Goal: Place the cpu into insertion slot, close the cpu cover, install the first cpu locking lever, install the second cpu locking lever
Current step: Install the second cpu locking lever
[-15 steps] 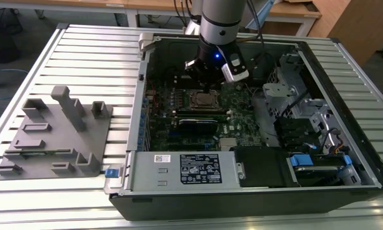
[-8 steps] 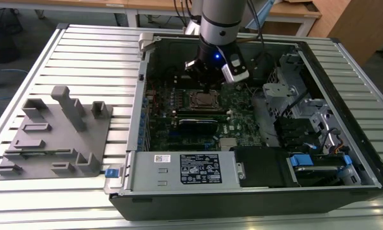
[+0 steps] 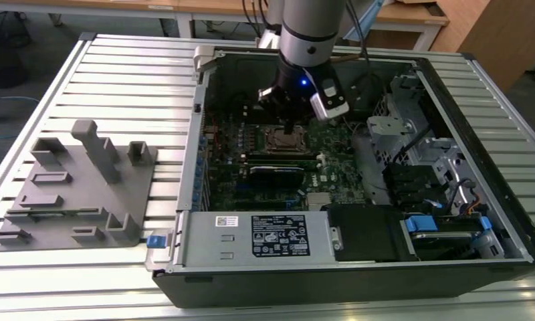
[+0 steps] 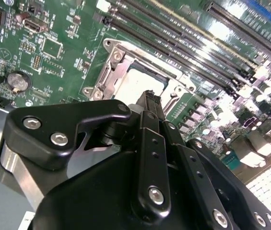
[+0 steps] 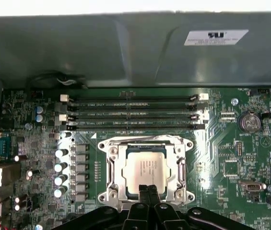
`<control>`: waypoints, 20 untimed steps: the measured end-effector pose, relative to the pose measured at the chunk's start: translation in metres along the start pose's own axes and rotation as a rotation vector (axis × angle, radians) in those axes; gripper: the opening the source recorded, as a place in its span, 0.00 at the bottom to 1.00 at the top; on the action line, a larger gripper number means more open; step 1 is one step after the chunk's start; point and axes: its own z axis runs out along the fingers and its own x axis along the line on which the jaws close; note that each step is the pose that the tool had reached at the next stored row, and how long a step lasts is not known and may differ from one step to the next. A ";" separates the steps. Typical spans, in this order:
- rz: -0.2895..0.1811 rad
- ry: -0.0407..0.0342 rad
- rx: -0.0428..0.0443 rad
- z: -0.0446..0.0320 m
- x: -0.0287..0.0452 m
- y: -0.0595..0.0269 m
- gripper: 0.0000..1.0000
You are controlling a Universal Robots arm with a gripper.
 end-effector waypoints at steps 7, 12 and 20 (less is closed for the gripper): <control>0.000 0.0000 0.0009 -0.0009 0.0002 -0.0098 0.11; 0.000 -0.0001 0.0022 -0.0015 0.0002 -0.0162 0.11; 0.000 -0.0002 0.0050 -0.0019 0.0008 -0.0214 0.11</control>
